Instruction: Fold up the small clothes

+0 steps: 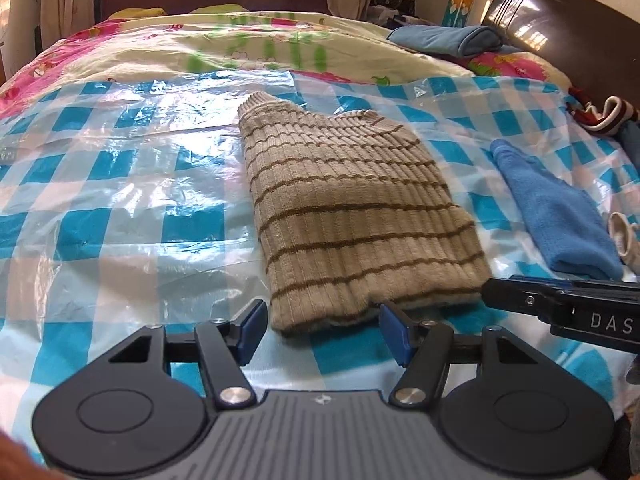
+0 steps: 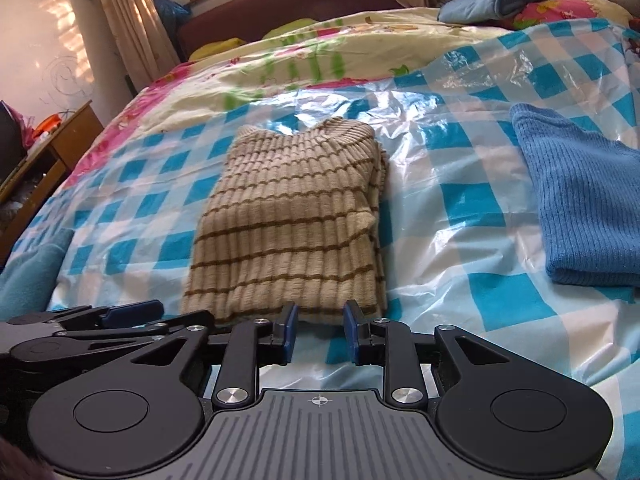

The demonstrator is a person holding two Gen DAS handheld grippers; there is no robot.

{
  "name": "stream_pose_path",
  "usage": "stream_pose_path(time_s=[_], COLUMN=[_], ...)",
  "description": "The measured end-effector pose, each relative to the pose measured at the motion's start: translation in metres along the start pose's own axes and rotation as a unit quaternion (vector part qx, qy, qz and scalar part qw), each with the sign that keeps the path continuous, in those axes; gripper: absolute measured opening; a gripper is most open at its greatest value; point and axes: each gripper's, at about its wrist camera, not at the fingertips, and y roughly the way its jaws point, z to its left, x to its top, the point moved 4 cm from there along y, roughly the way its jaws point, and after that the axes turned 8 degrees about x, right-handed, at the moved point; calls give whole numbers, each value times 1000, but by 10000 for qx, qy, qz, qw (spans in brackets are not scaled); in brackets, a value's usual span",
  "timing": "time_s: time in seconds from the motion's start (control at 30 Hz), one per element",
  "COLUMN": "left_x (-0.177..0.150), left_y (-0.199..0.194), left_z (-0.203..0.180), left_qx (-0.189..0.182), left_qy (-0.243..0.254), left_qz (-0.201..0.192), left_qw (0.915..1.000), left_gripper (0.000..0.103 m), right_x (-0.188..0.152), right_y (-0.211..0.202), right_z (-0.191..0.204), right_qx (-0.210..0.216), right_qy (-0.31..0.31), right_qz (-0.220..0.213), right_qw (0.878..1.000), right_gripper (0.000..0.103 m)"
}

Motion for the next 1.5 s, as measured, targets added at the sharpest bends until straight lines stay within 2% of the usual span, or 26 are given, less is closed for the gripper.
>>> stream_pose_path(time_s=[0.1, 0.27, 0.53, 0.83, 1.13, 1.5], left_x=[-1, -8, -25, -33, -46, -52], left_y=[-10, -19, -24, -21, -10, -8], left_z=[1, 4, 5, 4, 0, -4], left_qx=[-11, -23, -24, 20, 96, 125], left_qy=[-24, -95, -53, -27, 46, 131], left_qz=[-37, 36, 162, 246, 438, 496], left_qw=[10000, 9999, 9999, 9997, 9990, 9986], left_gripper=[66, 67, 67, 67, 67, 67], right_x=[0, -7, -28, -44, -57, -68], right_y=[-11, -24, -28, -20, -11, -7], right_z=[11, 22, 23, 18, 13, 11], right_qx=[-28, -184, -163, -123, -246, -355], right_qy=[-165, -270, -79, 124, 202, 186], right_qz=[-113, -243, -138, 6, 38, -3], right_qw=[9998, 9992, 9997, 9998, 9995, 9992], right_gripper=[30, 40, 45, 46, 50, 52])
